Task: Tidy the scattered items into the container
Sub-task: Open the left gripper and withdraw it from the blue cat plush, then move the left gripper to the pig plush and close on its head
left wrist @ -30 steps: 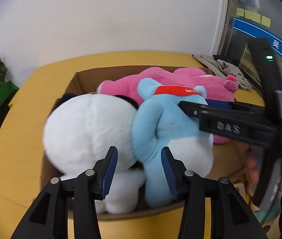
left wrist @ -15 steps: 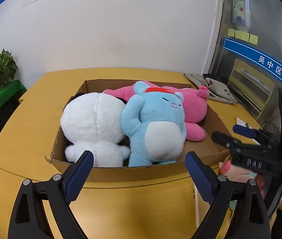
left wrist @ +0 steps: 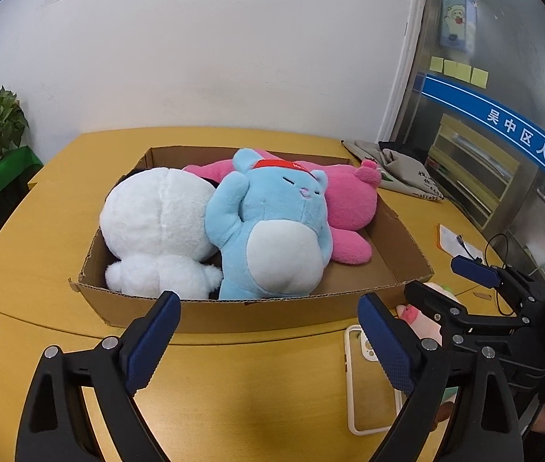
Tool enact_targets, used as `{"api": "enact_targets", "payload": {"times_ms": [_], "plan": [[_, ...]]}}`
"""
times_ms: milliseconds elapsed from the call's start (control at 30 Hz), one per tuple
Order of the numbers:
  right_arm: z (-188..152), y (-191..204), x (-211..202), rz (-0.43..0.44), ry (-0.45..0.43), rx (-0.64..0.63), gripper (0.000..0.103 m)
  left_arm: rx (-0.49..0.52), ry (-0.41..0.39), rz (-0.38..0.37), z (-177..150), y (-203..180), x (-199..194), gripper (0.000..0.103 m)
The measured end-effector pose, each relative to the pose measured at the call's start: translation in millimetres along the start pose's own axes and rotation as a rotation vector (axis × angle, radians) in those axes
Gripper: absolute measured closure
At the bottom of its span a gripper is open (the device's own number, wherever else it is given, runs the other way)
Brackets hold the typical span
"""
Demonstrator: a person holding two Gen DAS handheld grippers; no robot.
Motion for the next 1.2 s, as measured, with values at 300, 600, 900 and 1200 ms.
{"api": "enact_targets", "payload": {"times_ms": [300, 600, 900, 1200], "plan": [[-5, -3, 1, -0.020, 0.011, 0.003, 0.019, -0.001, 0.012, 0.014, -6, 3, 2, 0.003], [-10, -8, -1, -0.026, 0.017, 0.013, 0.019, 0.020, 0.035, 0.002, -13, -7, 6, 0.003], [-13, -15, -4, -0.023, 0.016, 0.029, 0.019, 0.019, 0.041, -0.006, -15, -12, 7, 0.003], [-17, -19, -7, -0.012, 0.010, 0.039, 0.019, 0.032, 0.051, -0.005, -18, -18, 9, 0.003]]}}
Point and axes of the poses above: each gripper's, at about its wrist camera, not at the fingertips, and x roughly the way its jaws point, y to its left, z to its top, the point moved 9 cm from there along x, roughly the way its jaws point, and after that the axes turned 14 degrees about -x, right-handed, at the moved point
